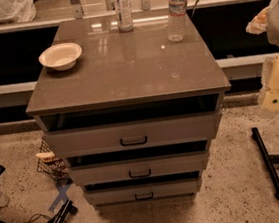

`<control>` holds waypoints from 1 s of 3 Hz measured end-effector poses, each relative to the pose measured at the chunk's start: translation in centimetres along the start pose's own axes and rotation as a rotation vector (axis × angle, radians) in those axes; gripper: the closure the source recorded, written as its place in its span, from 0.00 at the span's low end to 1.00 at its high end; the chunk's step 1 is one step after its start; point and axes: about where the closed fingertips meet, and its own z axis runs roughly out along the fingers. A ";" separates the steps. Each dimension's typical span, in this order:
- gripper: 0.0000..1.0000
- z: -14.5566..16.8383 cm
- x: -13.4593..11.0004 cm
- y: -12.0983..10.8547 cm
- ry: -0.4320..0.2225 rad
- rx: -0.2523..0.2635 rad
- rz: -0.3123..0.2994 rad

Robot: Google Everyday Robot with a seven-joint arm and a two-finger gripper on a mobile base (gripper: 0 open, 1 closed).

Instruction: Open bottom drawer

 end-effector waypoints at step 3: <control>0.00 1.6 0.4 2.6 0.020 0.145 -0.016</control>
Offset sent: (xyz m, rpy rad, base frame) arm 0.0001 0.0072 -0.0134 -0.0805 -0.1299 -0.0819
